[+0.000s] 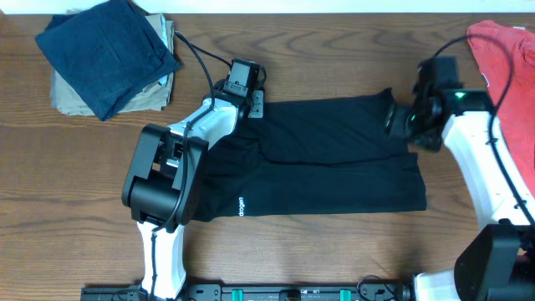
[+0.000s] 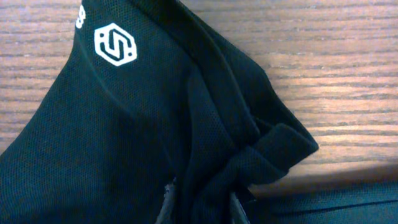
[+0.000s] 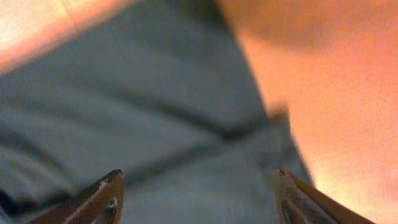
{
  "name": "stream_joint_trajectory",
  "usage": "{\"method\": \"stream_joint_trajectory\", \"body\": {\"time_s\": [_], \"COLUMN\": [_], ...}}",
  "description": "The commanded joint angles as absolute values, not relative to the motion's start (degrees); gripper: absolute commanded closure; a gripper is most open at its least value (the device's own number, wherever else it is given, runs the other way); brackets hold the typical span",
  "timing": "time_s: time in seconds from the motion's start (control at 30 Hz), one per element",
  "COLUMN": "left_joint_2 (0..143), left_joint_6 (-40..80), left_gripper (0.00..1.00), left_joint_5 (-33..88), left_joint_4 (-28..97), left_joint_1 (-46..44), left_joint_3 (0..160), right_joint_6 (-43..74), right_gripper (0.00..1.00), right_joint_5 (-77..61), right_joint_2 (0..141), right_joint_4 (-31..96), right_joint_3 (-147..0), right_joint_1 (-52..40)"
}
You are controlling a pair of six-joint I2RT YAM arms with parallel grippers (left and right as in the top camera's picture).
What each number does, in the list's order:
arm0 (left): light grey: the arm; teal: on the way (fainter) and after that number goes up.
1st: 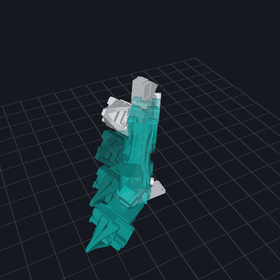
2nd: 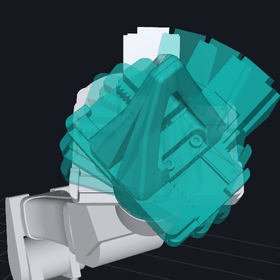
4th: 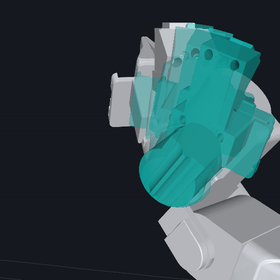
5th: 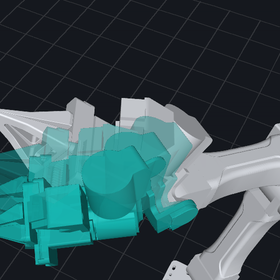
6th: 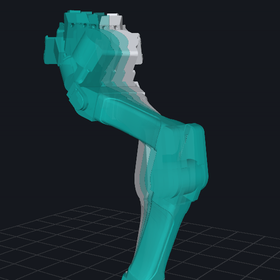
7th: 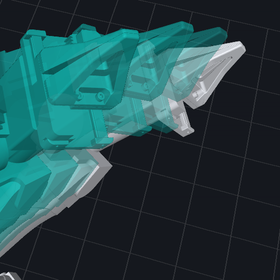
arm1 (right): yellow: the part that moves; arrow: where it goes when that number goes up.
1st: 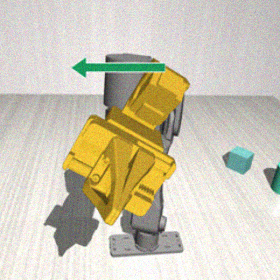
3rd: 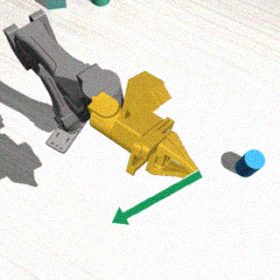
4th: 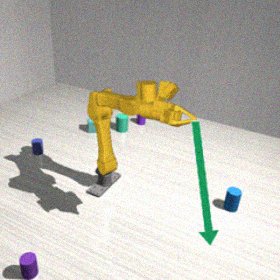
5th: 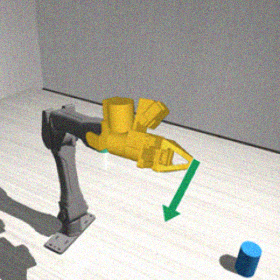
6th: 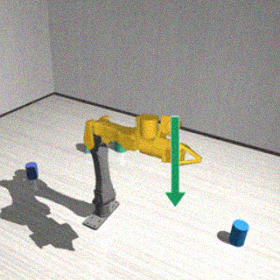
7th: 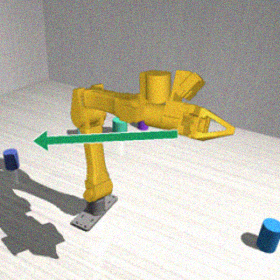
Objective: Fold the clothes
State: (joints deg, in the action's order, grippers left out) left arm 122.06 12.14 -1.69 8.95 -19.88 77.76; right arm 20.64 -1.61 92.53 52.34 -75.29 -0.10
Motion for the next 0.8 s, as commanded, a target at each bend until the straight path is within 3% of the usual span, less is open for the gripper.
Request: {"method": "stream_joint_trajectory", "body": {"time_s": [0.0,0.23,0.77], "left_joint_2": [123.85,123.85,123.85], "left_joint_6": [12.51,12.69,12.69], "left_gripper": [0.75,0.74,0.74], "left_joint_5": [-1.06,-0.49,-0.49], "left_joint_4": [11.7,11.38,11.7], "left_joint_1": [-19.81,-19.81,-19.81], "left_joint_3": [76.4,76.36,76.36], "right_joint_6": [16.99,12.49,10.28], "right_gripper": [0.27,0.28,0.36], "right_joint_5": [-1.26,1.41,2.63], "right_joint_2": [92.51,100.16,124.36], "right_joint_4": [47.9,37.12,35.29], "right_joint_3": [-76.99,-77.41,-92.12], "right_joint_1": [0.47,0.36,0.01]}}
